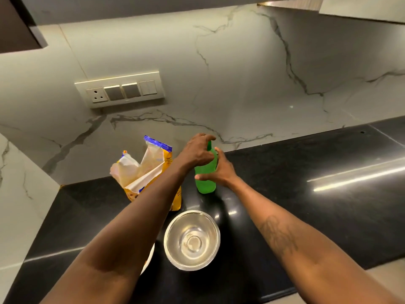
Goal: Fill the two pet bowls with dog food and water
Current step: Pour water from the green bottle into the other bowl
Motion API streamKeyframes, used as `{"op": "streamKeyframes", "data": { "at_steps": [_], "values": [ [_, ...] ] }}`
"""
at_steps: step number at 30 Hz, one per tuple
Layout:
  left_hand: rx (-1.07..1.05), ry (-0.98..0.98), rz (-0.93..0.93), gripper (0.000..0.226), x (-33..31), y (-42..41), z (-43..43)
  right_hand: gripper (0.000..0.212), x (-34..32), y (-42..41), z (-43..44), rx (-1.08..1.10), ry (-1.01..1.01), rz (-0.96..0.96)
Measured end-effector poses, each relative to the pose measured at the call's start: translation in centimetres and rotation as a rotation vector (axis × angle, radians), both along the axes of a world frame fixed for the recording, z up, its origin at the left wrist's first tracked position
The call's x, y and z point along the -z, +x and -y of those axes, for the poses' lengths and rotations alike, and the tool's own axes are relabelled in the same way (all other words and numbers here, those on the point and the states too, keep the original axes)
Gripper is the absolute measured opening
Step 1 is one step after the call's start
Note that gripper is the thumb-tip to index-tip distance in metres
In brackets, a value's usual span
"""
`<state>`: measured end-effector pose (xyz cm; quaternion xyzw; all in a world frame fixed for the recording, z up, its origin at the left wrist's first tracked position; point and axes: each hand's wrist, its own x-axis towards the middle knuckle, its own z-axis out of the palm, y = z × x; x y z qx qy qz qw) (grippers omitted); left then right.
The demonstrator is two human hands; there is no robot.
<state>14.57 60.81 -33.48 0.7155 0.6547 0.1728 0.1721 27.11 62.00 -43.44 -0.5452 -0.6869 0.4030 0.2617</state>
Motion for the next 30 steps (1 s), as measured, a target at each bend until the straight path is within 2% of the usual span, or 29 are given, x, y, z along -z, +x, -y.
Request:
{"op": "streamKeyframes", "data": {
  "at_steps": [3, 6, 8, 15, 20, 24, 27, 30],
  "values": [
    [0.01, -0.025, -0.083, 0.059, -0.1, -0.3, -0.7, 0.142, 1.0, -1.4, 0.1, 0.022, -0.003, -0.04],
    [0.06, 0.016, -0.144, 0.047, -0.1, -0.7, -0.2, 0.116, 1.3, -2.0, 0.4, 0.095, 0.072, -0.113],
    [0.093, 0.033, -0.171, 0.045, 0.0, -0.8, 0.5, 0.106, 1.3, -1.8, 0.7, 0.086, 0.13, -0.129],
    [0.188, 0.09, -0.218, 0.045, -2.0, -0.4, 2.3, 0.1, 0.2, -0.6, 1.9, 0.127, 0.192, -0.157],
    [0.309, 0.138, -0.42, 0.051, -5.5, 0.4, 3.1, 0.095, -2.7, 0.4, 2.7, 0.144, 0.307, -0.189],
    [0.248, 0.215, -0.608, 0.033, -5.3, -0.9, 3.5, 0.087, -4.6, 0.5, 4.0, 0.103, 0.468, -0.146],
    [0.117, 0.326, -0.581, 0.046, -7.0, 0.0, 4.7, 0.097, -5.6, 0.6, 4.8, 0.073, 0.509, -0.096],
    [-0.085, 0.233, -0.564, 0.058, -10.0, 1.0, 5.6, 0.098, -5.9, 0.9, 5.3, 0.011, 0.579, -0.052]
  ]
}}
